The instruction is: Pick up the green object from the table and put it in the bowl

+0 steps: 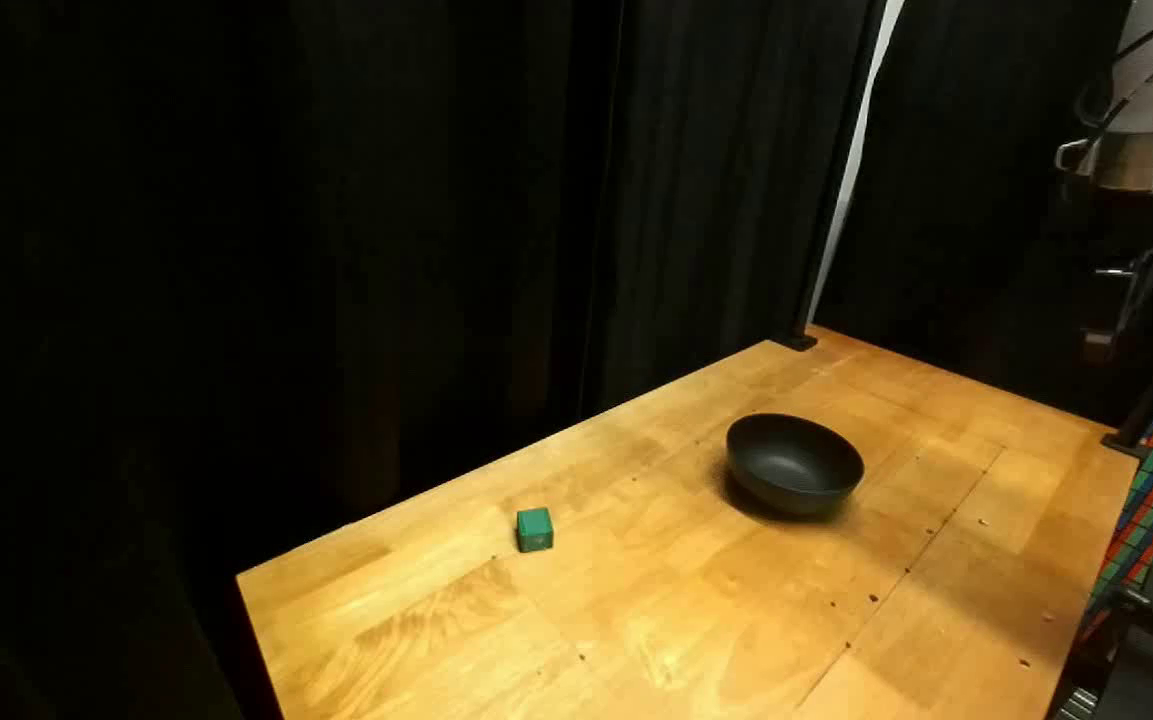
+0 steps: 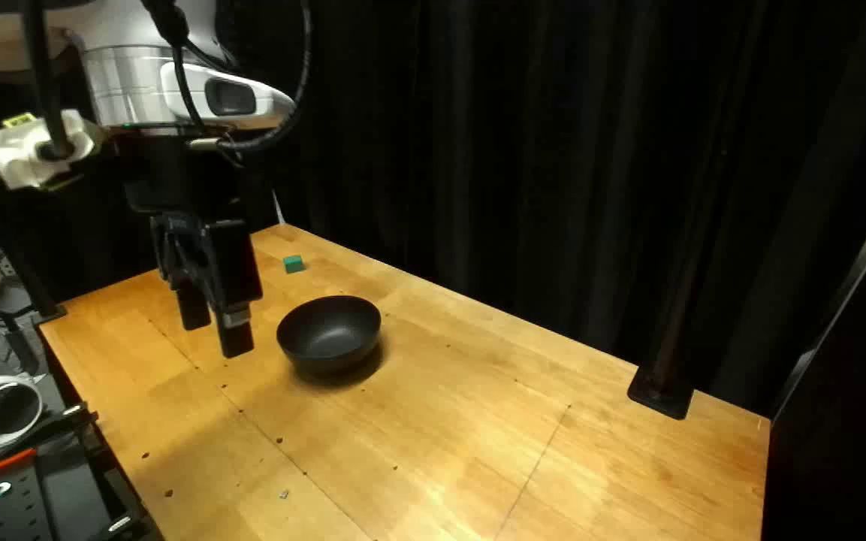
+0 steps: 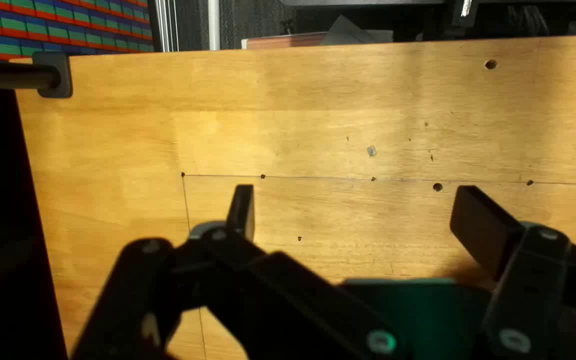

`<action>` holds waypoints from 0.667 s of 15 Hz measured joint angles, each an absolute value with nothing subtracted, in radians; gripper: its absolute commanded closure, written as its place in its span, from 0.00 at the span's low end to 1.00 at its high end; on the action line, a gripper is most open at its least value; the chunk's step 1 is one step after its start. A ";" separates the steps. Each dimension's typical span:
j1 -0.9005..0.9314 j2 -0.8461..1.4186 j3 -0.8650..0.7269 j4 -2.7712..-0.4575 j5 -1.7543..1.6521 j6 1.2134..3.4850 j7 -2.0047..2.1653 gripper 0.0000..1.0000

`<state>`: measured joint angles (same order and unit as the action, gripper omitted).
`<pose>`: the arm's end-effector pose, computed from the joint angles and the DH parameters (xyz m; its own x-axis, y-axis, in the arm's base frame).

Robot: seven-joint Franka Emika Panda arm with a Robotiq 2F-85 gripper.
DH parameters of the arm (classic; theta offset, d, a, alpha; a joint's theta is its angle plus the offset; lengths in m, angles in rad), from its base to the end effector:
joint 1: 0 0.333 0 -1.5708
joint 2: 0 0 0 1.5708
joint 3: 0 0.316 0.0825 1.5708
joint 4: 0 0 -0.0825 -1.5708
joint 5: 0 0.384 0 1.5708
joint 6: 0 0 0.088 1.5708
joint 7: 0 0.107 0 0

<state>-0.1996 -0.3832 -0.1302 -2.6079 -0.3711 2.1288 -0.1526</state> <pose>0.3670 -0.1408 0.3743 0.9878 0.0296 -0.1531 0.0635 -0.9732 0.2209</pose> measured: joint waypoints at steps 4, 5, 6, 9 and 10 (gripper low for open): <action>-0.200 -0.384 -0.130 -2.597 -0.371 2.129 -0.153 0.00; -0.200 -0.384 -0.130 -2.597 -0.371 2.129 -0.153 0.00; -0.200 -0.384 -0.130 -2.597 -0.371 2.129 -0.153 0.00; -0.200 -0.384 -0.130 -2.597 -0.371 2.129 -0.153 0.00; -0.200 -0.384 -0.130 -2.597 -0.371 2.129 -0.153 0.00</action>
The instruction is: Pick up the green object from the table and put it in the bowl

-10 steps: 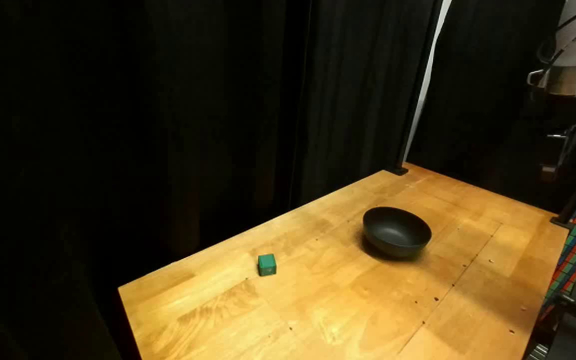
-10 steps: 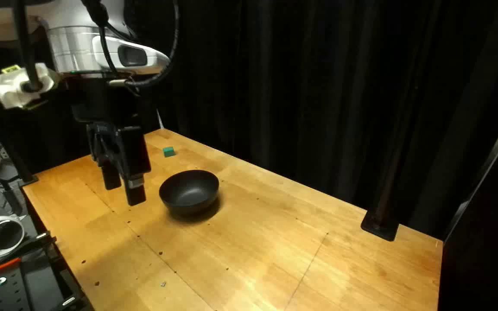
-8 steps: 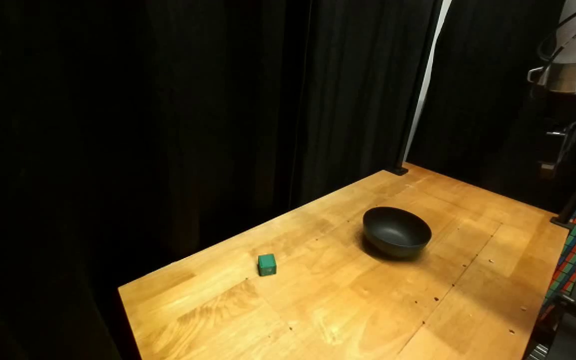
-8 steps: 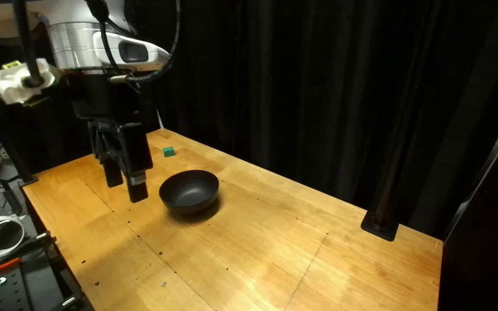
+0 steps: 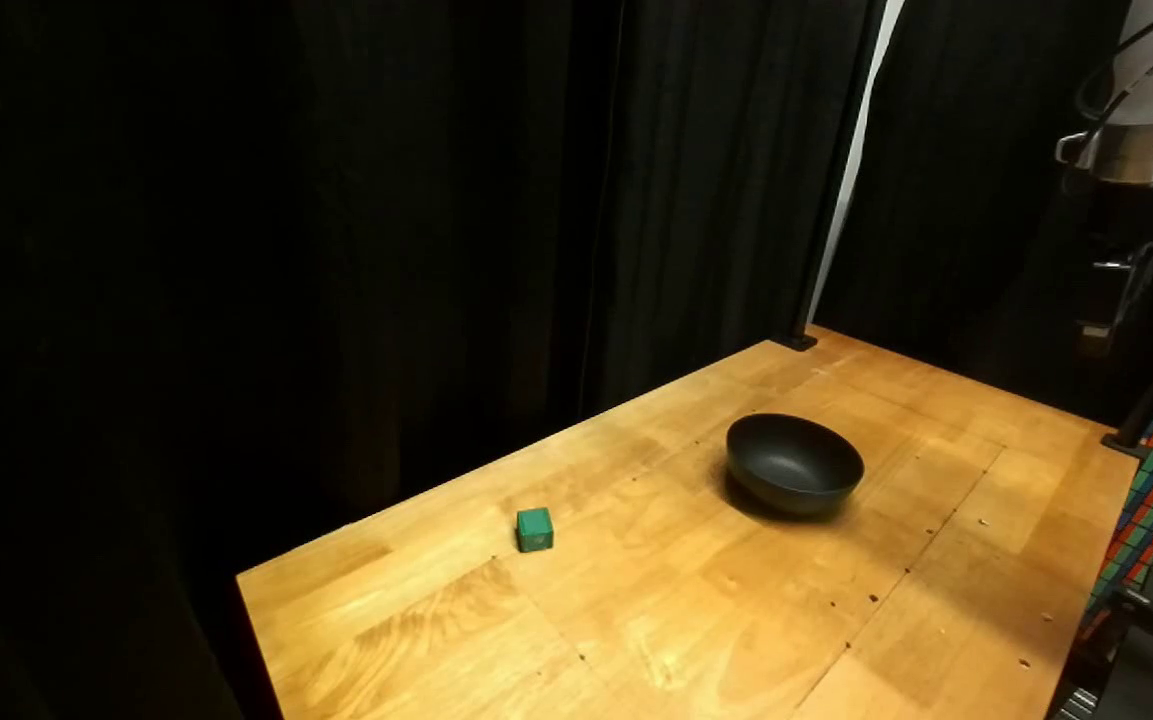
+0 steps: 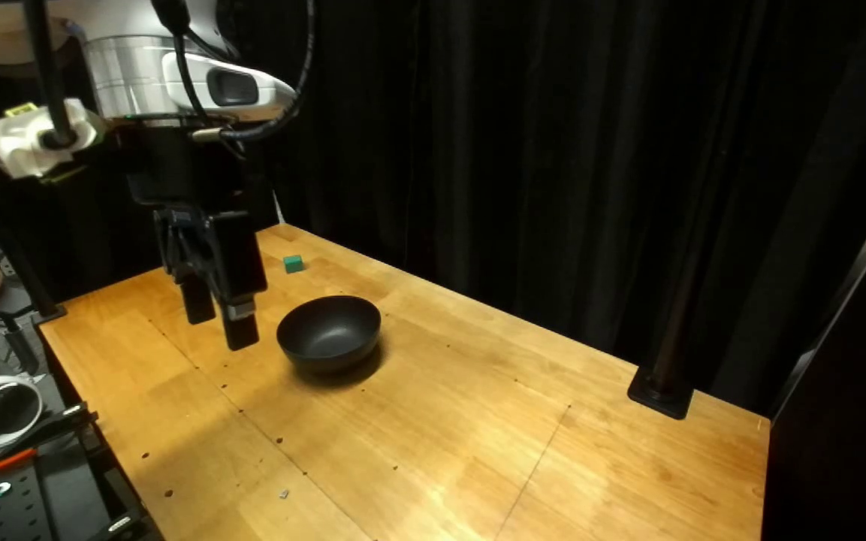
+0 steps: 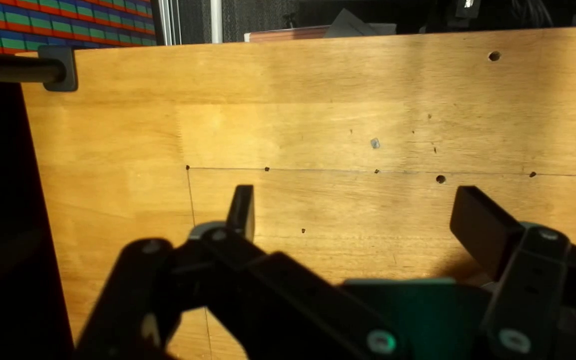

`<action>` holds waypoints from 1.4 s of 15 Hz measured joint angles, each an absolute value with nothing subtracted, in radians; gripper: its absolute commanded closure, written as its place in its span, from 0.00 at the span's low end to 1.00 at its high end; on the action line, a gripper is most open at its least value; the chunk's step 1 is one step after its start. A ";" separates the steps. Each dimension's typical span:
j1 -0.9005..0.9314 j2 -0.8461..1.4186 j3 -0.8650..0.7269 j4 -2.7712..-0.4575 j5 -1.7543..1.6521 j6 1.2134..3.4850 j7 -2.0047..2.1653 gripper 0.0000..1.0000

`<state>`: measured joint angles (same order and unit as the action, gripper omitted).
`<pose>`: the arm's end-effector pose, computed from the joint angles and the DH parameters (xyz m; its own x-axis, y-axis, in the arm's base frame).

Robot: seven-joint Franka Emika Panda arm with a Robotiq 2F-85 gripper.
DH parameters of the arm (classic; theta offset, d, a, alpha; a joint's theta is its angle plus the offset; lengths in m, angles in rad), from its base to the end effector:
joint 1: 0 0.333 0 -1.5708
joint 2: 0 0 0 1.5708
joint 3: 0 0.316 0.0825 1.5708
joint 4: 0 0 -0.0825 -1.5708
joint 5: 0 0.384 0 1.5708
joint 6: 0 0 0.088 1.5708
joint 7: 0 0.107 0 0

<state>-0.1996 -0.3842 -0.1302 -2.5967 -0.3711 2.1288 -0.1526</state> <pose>0.3698 -0.1420 0.3796 0.9895 0.0286 -0.1417 0.0603 -0.9724 0.2252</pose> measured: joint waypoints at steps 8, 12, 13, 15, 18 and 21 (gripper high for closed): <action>-0.156 -0.374 -0.116 -2.631 -0.316 2.128 -0.147 0.00; -0.013 -0.352 -0.019 -2.700 -0.118 2.149 -0.069 0.00; 0.026 -0.346 0.009 -2.713 -0.064 2.177 -0.041 0.00; 0.100 -0.328 0.065 -2.734 0.044 2.272 0.015 0.00; 0.194 -0.269 0.141 -2.751 0.174 2.478 0.076 0.00; 0.268 -0.172 0.199 -2.752 0.275 2.688 0.097 0.00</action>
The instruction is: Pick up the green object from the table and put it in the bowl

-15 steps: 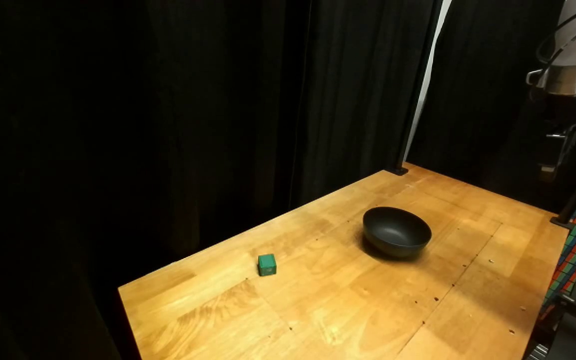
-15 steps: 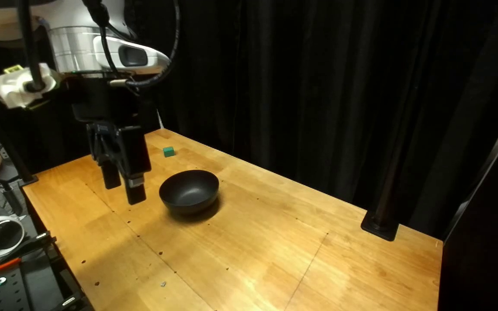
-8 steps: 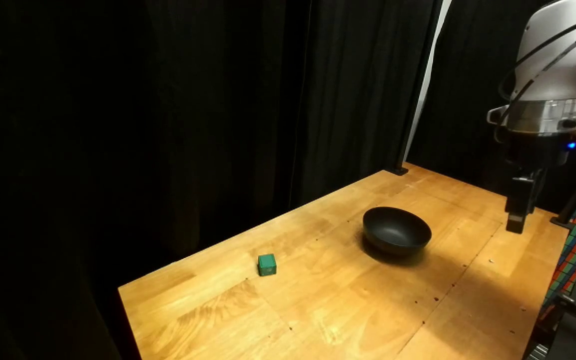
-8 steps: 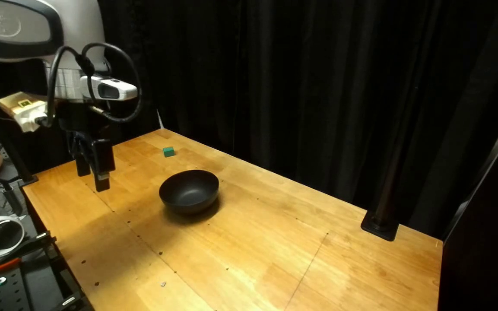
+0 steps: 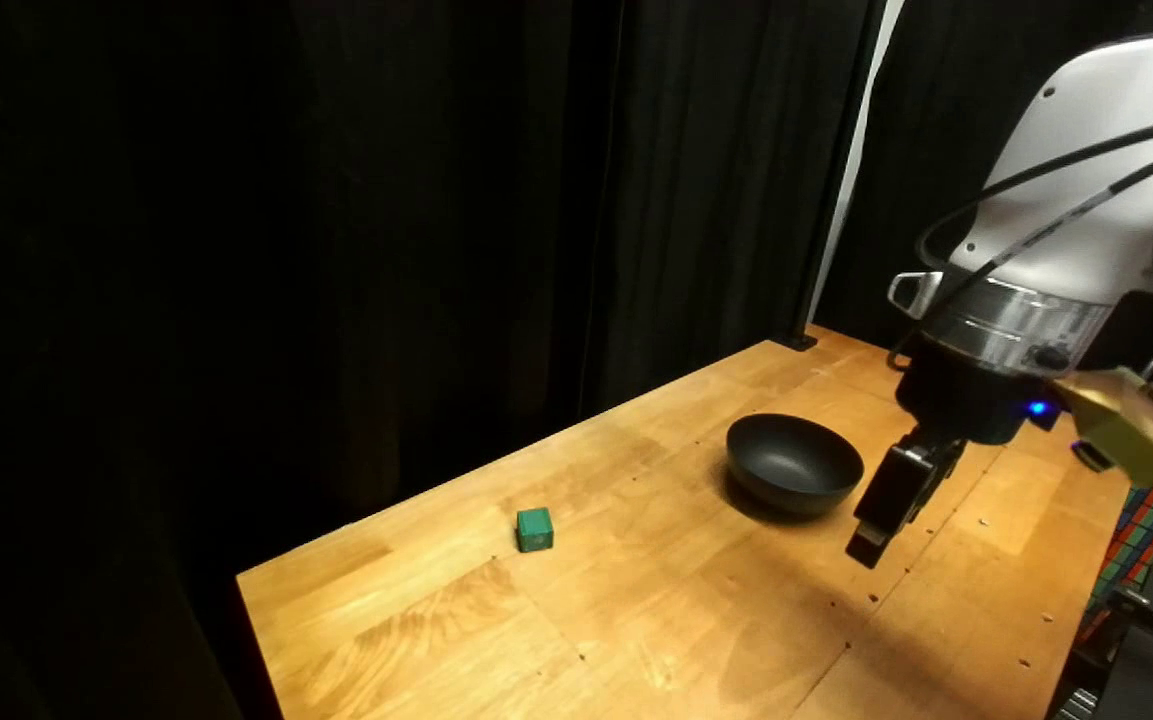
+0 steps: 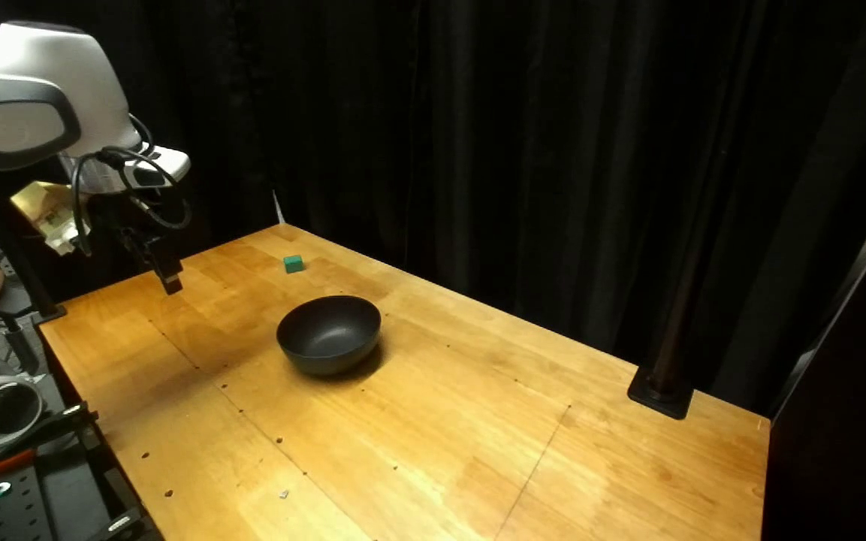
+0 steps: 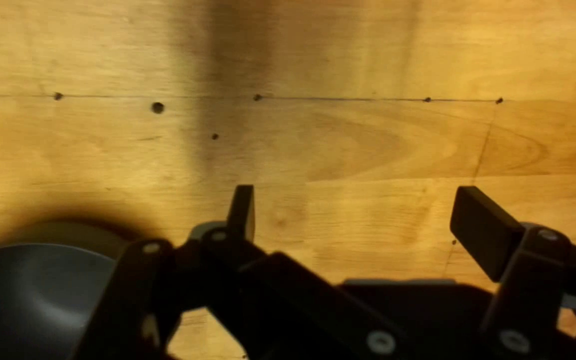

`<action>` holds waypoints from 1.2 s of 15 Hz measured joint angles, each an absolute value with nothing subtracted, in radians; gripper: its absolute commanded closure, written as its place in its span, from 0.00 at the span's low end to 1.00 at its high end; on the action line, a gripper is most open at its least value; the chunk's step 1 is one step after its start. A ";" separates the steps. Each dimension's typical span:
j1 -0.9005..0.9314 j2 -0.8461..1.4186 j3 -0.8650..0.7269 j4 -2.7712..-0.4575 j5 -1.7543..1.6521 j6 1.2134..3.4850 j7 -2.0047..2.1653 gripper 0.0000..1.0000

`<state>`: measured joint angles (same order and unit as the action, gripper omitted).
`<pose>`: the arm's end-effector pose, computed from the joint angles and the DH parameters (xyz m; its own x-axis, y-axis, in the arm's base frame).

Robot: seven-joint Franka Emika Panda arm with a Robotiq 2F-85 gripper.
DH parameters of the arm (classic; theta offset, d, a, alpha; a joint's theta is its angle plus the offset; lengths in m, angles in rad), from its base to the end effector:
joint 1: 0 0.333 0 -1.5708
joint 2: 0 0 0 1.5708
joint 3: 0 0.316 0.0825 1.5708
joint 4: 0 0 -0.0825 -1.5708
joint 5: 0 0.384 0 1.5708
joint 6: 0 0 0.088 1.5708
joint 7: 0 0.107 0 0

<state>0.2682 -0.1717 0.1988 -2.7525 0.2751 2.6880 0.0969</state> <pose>0.3616 0.1692 0.2785 0.9891 0.1222 0.0828 0.1316 -0.9841 -0.1197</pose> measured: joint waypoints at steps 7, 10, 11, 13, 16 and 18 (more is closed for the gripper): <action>0.352 0.085 0.305 -2.712 0.332 3.081 0.171 0.00; 0.351 0.105 0.304 -2.698 0.332 3.090 0.172 0.00; 0.351 0.105 0.304 -2.696 0.332 3.090 0.172 0.00; 0.369 0.120 0.269 -2.694 0.272 3.096 0.212 0.00; 0.490 0.206 0.081 -2.655 0.085 3.192 0.331 0.00; 0.618 0.294 -0.058 -2.583 0.058 3.231 0.346 0.00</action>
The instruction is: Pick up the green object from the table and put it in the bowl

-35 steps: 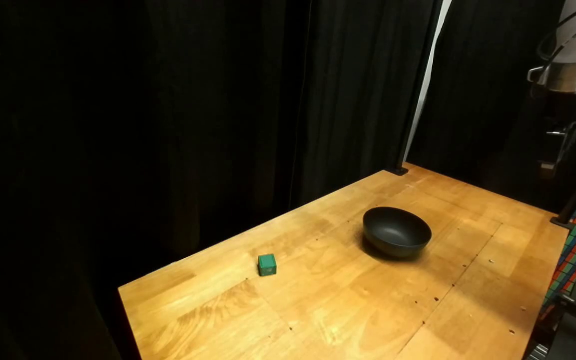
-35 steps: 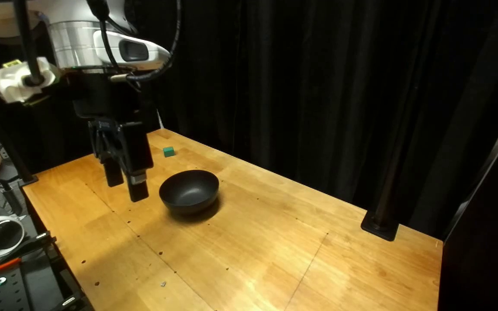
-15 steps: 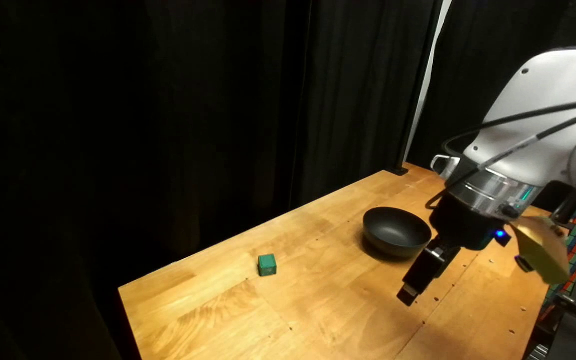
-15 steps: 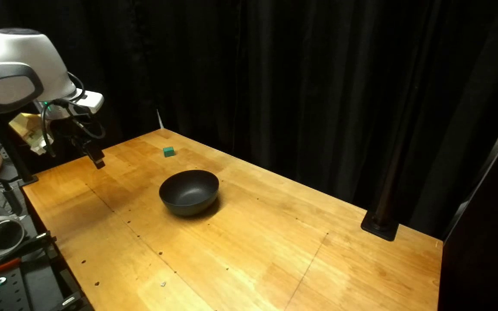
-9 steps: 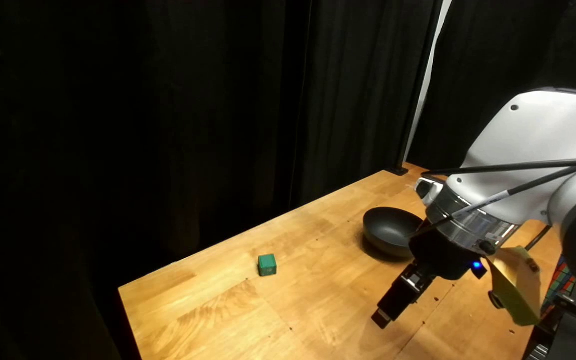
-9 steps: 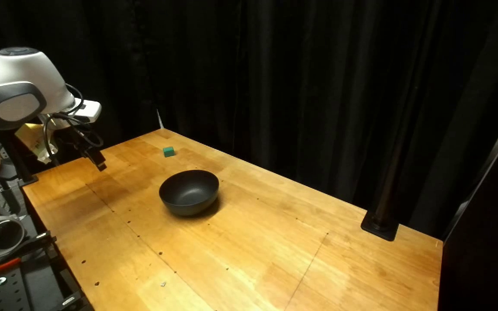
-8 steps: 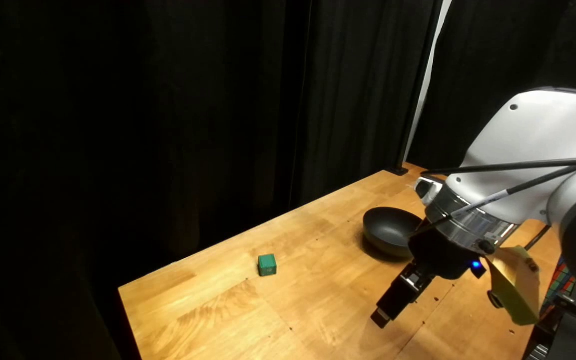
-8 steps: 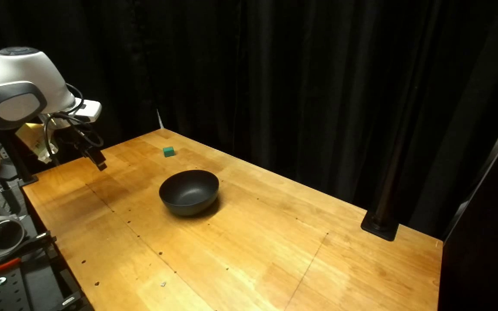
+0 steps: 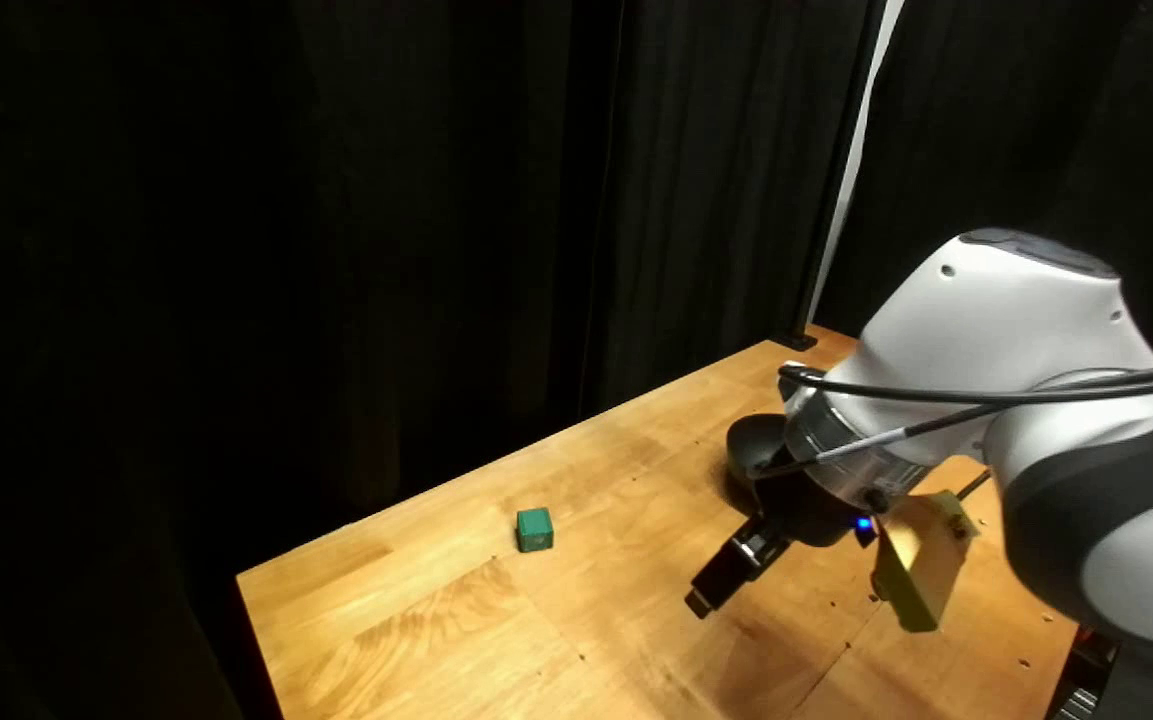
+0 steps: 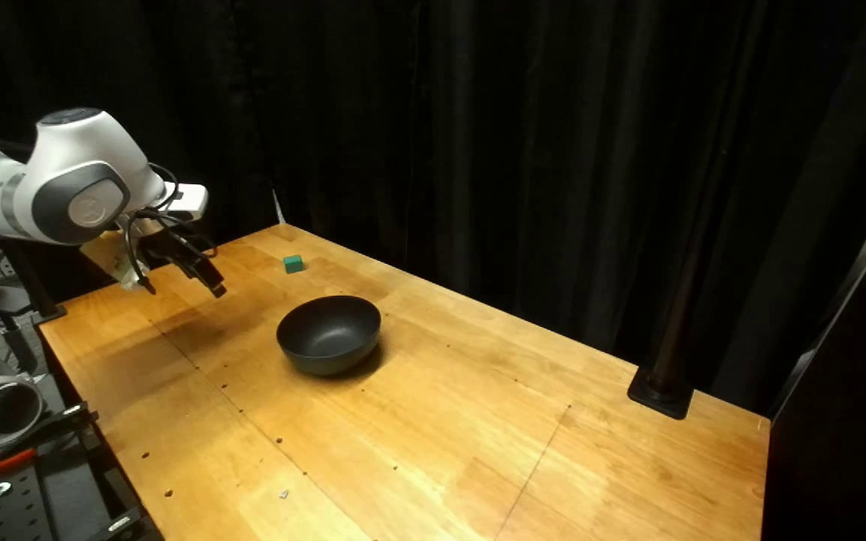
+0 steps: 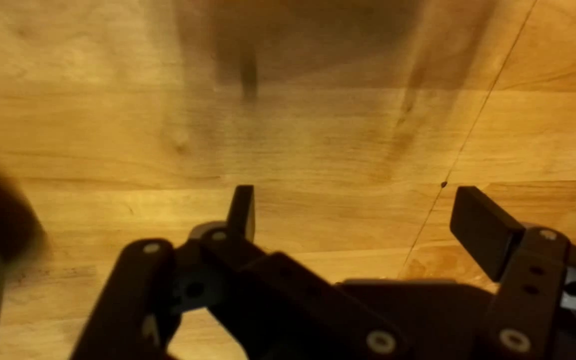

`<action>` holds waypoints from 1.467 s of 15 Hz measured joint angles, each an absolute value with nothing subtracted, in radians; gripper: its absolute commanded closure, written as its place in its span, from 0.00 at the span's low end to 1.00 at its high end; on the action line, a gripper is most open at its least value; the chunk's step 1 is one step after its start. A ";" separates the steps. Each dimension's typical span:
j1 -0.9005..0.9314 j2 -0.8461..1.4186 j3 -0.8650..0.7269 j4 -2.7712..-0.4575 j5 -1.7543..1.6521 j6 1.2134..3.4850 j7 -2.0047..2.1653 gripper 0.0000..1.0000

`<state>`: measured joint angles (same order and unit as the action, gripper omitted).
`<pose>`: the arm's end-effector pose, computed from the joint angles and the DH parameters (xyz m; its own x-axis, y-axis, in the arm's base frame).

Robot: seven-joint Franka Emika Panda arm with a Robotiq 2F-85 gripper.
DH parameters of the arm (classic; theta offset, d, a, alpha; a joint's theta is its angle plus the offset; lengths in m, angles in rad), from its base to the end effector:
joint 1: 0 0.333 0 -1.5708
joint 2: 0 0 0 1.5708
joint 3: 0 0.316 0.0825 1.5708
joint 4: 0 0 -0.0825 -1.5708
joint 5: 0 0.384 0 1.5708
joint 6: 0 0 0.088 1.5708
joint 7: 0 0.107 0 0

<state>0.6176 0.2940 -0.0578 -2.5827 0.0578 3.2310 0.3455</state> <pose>0.4021 0.2440 0.1930 0.9354 0.1322 0.3278 0.1789 -0.9770 -0.1163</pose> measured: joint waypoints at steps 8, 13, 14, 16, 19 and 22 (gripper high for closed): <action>0.931 0.645 -0.241 -2.187 0.149 3.253 0.409 0.00; 1.109 0.804 -0.453 -2.008 0.238 3.223 0.411 0.00; 1.140 0.830 -0.501 -1.982 0.251 3.205 0.414 0.00; 1.197 0.877 -0.594 -1.939 0.260 3.155 0.437 0.00; 1.243 0.934 -0.686 -1.889 0.260 3.090 0.486 0.00; 1.248 0.986 -0.716 -1.848 0.260 3.039 0.533 0.00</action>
<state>1.2478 0.9858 -0.7159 -1.8481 0.2597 3.0387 0.5331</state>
